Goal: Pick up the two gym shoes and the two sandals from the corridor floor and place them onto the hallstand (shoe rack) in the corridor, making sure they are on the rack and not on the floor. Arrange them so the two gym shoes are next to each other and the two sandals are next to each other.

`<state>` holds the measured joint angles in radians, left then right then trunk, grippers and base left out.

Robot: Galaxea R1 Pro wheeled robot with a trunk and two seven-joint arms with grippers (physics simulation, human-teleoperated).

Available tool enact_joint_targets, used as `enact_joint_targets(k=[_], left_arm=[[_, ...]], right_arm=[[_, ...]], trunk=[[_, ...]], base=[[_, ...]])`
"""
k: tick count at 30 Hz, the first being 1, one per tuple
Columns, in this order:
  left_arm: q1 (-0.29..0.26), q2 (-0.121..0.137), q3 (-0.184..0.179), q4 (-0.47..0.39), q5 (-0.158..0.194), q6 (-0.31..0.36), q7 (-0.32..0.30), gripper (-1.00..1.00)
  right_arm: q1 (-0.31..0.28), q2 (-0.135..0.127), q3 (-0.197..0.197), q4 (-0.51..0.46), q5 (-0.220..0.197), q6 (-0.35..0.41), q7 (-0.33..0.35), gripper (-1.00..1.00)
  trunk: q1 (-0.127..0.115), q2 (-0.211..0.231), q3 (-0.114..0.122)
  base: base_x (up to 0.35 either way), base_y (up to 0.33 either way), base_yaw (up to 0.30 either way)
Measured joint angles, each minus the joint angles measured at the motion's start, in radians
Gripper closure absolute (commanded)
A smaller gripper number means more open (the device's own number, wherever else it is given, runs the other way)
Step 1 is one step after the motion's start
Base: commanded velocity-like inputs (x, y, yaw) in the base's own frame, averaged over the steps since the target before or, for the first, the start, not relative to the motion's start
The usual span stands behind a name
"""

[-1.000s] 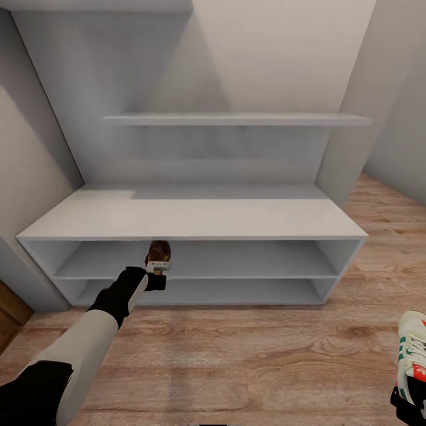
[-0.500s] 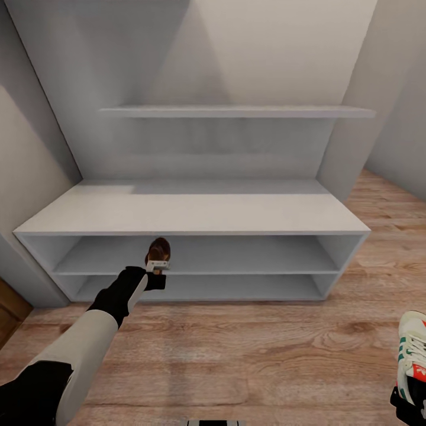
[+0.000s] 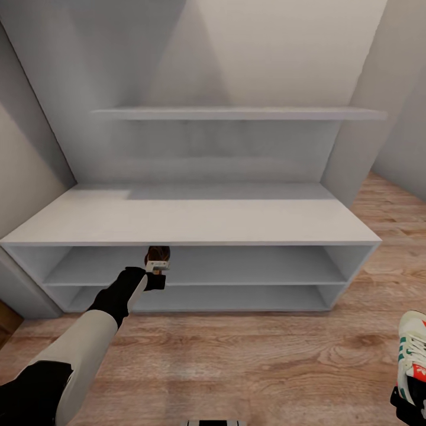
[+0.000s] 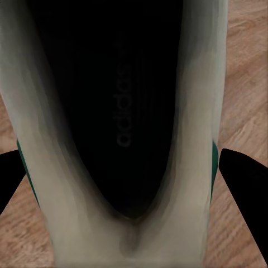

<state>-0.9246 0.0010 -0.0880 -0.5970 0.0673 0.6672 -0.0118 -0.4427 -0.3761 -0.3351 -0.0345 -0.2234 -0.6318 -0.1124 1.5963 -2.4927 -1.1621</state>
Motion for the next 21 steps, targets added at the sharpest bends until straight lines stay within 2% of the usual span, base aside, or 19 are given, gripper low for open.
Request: enact_joint_targets(k=[6,13,21], left_arm=[[0.0,0.0,0.0,0.0,0.0,-0.001,0.001,1.0],[0.0,0.0,0.0,0.0,0.0,-0.002,0.0,1.0],[0.0,0.0,0.0,0.0,0.0,-0.002,0.001,1.0]], right_arm=[[0.0,-0.001,0.0,0.0,0.0,0.0,0.0,1.0],[0.0,-0.001,-0.001,0.0,0.0,0.0,0.0,1.0],[0.0,-0.001,0.0,0.0,0.0,0.0,0.0,1.0]], trunk=[[0.0,0.0,0.0],[0.0,0.0,0.0],[0.0,0.0,0.0]], base=[[0.214,0.0,0.0],[0.041,0.0,0.0],[0.171,0.0,0.0]])
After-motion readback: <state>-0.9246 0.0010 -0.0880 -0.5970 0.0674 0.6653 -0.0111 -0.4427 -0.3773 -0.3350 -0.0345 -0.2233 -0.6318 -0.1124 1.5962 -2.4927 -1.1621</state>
